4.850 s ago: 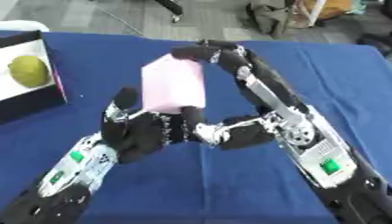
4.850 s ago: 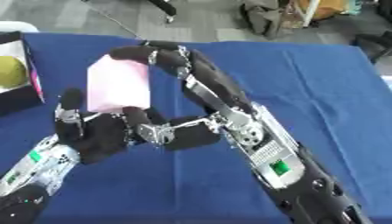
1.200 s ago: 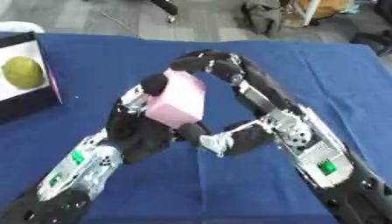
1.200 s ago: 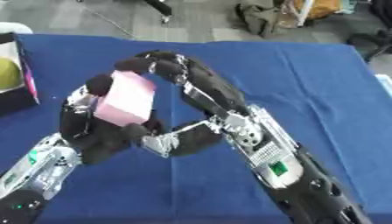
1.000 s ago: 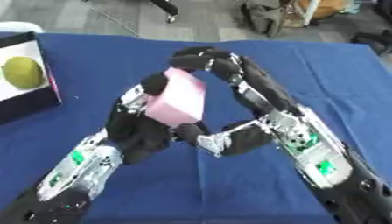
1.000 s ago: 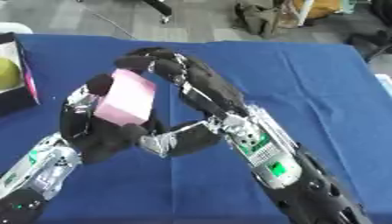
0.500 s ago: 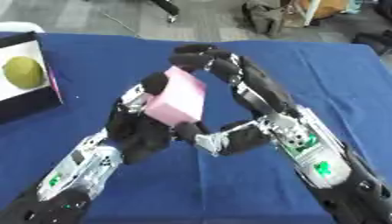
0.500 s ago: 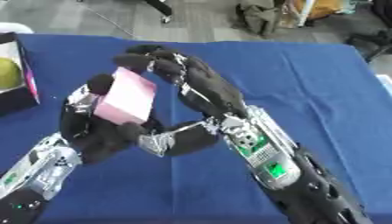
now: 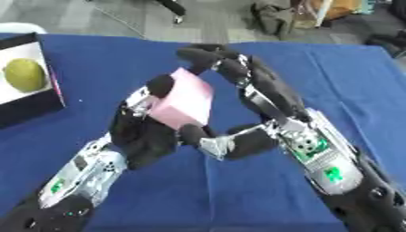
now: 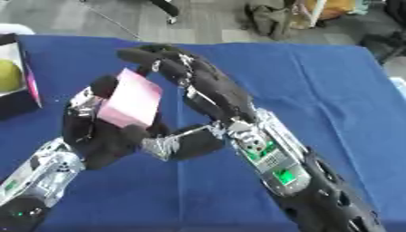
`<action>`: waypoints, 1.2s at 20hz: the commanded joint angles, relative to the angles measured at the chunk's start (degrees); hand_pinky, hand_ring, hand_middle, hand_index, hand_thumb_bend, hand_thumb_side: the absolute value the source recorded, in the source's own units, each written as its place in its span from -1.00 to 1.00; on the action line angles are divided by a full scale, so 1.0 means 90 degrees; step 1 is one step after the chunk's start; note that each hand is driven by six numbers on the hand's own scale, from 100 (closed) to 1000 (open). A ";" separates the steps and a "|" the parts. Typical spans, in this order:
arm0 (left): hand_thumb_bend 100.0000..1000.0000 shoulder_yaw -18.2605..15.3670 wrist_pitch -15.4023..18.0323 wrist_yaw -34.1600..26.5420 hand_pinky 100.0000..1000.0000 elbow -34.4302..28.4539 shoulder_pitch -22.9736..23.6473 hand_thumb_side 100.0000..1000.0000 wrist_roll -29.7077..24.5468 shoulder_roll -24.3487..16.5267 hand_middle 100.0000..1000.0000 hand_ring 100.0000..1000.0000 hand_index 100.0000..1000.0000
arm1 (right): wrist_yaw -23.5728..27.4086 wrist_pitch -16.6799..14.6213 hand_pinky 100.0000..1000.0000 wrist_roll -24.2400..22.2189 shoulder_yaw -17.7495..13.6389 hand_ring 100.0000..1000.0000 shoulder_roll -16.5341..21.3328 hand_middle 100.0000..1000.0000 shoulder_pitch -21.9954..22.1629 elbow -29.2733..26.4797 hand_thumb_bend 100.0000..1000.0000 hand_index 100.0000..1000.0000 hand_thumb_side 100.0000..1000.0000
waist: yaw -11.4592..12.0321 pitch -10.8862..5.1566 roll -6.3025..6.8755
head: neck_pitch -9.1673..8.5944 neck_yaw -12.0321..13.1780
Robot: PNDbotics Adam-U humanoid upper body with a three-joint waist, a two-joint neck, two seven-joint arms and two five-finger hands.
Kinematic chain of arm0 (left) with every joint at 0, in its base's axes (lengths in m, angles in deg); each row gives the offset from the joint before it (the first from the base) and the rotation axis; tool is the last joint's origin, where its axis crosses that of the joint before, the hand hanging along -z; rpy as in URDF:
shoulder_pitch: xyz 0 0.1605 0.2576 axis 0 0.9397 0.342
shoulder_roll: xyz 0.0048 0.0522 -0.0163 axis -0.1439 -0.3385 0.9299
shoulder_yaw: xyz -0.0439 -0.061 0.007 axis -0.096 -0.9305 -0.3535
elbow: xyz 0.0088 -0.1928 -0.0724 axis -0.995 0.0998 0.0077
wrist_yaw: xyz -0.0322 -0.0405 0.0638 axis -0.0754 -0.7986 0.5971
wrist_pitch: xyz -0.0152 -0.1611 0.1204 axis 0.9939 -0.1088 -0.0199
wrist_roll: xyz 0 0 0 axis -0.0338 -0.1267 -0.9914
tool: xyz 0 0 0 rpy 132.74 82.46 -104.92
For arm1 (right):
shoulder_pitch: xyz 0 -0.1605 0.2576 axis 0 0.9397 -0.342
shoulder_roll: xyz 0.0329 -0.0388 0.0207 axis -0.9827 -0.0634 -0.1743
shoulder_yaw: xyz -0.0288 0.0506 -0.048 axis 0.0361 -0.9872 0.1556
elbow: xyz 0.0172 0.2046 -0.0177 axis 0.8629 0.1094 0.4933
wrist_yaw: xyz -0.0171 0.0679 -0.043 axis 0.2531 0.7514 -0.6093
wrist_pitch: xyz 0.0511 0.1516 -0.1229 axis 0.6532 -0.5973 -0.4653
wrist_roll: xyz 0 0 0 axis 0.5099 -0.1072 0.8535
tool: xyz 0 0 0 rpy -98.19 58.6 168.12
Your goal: Pick up the objects with one hand, pass them to the other hand, and then place them into the box on the other side of the table.
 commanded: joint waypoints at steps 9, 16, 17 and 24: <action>-0.48 0.0004 -0.0004 -0.0050 0.46 -0.0128 -0.0046 0.27 -0.0060 -0.0017 -0.30 0.16 -0.19 | -0.0513 0.0442 0.93 0.0371 -0.0018 0.97 0.0013 1.00 -0.0122 -0.0177 -0.65 0.91 -0.14 | 0.0012 -0.0056 0.0027 | -0.0016 -0.0038; -0.48 0.0002 0.0003 -0.0064 0.46 -0.0134 -0.0041 0.26 -0.0065 -0.0014 -0.30 0.15 -0.19 | -0.0694 0.0670 0.92 0.0565 -0.0009 0.96 0.0018 1.00 -0.0118 -0.0177 -0.67 0.90 -0.15 | 0.0017 -0.0058 0.0024 | -0.0016 -0.0036; -0.48 0.0000 0.0004 -0.0064 0.46 -0.0136 -0.0044 0.27 -0.0064 -0.0015 -0.30 0.15 -0.19 | -0.0705 0.0686 0.92 0.0584 -0.0007 0.95 0.0019 1.00 -0.0119 -0.0177 -0.67 0.90 -0.15 | 0.0017 -0.0058 0.0024 | -0.0016 -0.0034; -0.51 -0.0197 0.0137 0.0020 0.47 -0.0105 -0.0051 0.28 0.0074 -0.0109 -0.30 0.16 -0.20 | -0.0758 0.0546 0.90 0.0892 -0.0071 0.90 0.0015 1.00 -0.0147 -0.0177 -0.58 0.90 -0.24 | -0.0021 -0.0065 0.0041 | -0.0016 -0.0011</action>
